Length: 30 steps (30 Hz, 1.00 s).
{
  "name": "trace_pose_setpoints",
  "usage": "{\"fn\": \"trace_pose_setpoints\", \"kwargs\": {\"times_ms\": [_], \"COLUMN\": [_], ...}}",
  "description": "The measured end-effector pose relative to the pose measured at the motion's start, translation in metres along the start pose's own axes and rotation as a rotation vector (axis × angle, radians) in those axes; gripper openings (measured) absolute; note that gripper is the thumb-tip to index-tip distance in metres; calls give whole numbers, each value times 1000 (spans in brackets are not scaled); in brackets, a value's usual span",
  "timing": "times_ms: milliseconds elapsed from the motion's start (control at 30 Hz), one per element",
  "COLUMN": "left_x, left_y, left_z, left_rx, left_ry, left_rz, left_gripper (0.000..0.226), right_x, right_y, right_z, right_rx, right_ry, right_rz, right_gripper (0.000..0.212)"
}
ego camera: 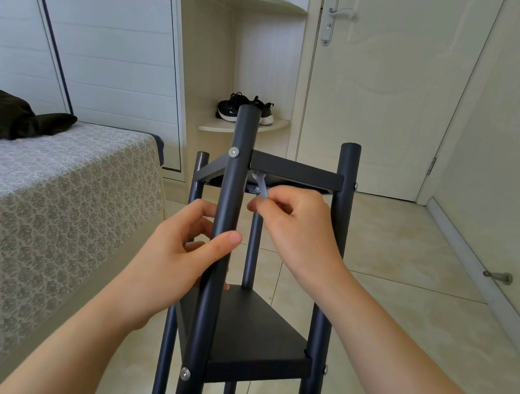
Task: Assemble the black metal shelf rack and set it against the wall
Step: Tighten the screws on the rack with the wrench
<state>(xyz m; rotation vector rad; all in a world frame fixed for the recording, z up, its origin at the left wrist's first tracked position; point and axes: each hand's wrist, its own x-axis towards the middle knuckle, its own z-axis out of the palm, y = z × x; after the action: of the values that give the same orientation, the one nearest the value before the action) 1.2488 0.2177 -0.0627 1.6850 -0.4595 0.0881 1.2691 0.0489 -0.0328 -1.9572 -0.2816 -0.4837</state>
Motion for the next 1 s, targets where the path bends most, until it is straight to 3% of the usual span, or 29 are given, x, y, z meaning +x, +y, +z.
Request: {"fn": "trace_pose_setpoints", "kwargs": {"times_ms": [367, 733, 1000], "left_x": [1, 0, 1], "left_y": [-2, -2, 2], "left_z": [0, 0, 2], "left_rx": [-6, -1, -21], "left_ry": [-15, -27, -46], "left_rz": [-3, -8, -9], "left_gripper": [28, 35, 28], "right_x": [4, 7, 14], "right_y": [-3, 10, 16], "right_z": [7, 25, 44], "right_rx": [33, 4, 86], "right_ry": [40, 124, 243], "right_rz": [-51, -116, -96], "right_gripper": [50, 29, 23]}}
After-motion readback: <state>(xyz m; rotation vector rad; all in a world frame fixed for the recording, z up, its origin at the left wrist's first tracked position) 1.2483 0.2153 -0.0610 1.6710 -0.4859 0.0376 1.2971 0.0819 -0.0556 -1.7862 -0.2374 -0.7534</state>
